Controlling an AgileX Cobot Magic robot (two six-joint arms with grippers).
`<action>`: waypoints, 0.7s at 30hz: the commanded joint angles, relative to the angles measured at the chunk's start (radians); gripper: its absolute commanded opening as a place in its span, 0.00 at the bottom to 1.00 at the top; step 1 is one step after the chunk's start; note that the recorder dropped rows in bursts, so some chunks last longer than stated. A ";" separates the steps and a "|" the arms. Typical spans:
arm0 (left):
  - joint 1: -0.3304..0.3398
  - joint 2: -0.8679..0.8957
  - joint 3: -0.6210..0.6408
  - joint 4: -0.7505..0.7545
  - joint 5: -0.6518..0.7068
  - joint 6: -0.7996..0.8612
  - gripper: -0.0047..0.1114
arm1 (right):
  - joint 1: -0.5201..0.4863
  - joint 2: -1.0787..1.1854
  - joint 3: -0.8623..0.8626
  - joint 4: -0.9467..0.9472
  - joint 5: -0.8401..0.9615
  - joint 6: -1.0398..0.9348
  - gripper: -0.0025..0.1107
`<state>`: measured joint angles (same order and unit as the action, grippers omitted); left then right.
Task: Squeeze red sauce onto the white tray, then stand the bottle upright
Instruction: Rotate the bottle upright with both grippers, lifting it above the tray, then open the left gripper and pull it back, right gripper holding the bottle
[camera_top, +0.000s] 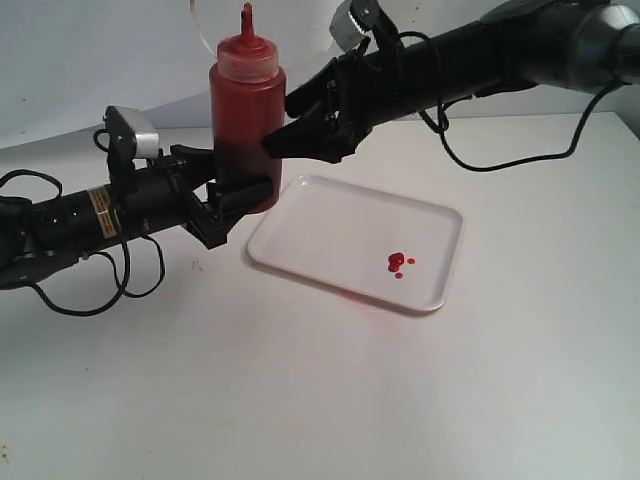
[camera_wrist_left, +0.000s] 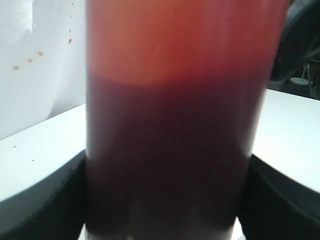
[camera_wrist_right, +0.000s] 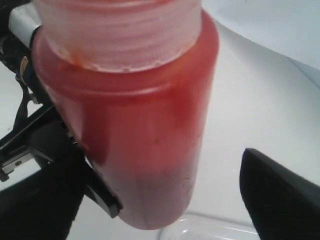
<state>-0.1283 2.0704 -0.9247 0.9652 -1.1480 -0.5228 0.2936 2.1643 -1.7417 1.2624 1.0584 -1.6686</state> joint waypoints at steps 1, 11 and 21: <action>-0.004 -0.021 -0.020 0.009 -0.073 -0.012 0.04 | 0.011 0.015 0.000 0.047 -0.015 -0.007 0.70; -0.004 -0.021 -0.046 0.075 -0.073 -0.077 0.04 | 0.055 0.019 0.000 0.120 0.004 -0.038 0.70; -0.004 -0.021 -0.046 0.080 -0.073 -0.085 0.04 | 0.070 0.019 0.000 0.154 -0.001 -0.060 0.38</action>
<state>-0.1283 2.0704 -0.9590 1.0665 -1.1519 -0.6016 0.3581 2.1853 -1.7417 1.4003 1.0624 -1.7222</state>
